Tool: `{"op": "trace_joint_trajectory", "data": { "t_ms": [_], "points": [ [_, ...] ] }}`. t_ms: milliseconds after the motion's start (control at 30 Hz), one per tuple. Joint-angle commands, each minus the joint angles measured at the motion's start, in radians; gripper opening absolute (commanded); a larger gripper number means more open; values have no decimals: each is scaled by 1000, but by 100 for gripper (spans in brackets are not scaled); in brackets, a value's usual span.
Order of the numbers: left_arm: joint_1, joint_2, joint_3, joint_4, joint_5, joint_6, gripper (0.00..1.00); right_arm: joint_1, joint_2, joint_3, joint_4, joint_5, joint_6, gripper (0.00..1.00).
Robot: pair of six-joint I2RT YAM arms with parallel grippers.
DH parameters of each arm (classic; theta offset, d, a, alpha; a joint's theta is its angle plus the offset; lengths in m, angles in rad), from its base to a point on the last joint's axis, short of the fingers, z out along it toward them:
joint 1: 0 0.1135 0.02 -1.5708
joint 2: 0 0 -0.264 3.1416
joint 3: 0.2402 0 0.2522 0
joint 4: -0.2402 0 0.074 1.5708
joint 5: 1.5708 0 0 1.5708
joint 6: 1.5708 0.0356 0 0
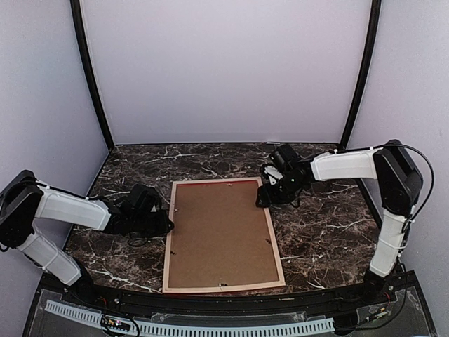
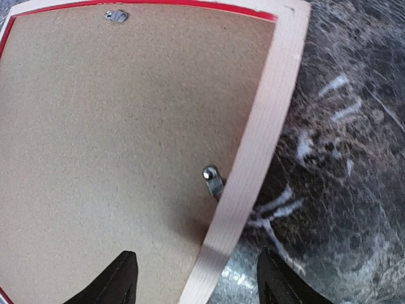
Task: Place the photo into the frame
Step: Press the fastener onto the backboard.
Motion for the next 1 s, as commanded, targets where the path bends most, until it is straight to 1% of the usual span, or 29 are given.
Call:
{"op": "trace_joint_trajectory", "data": {
  "t_ms": [0, 233, 433, 800, 967],
  "points": [
    [-6, 26, -14, 40, 21, -60, 4, 15, -137, -113, -9, -5, 1, 68],
    [-6, 33, -13, 40, 20, -59, 3, 84, -267, -288, -12, -8, 56, 71],
    [-5, 35, -8, 36, 23, -45, 3, 120, -305, -370, 1, -2, 90, 69],
    [-6, 39, -7, 36, 30, -37, 3, 172, -290, -383, -2, 0, 87, 60],
    [-6, 36, -8, 35, 31, -34, 3, 176, -278, -376, -26, 32, 72, 53]
  ]
}}
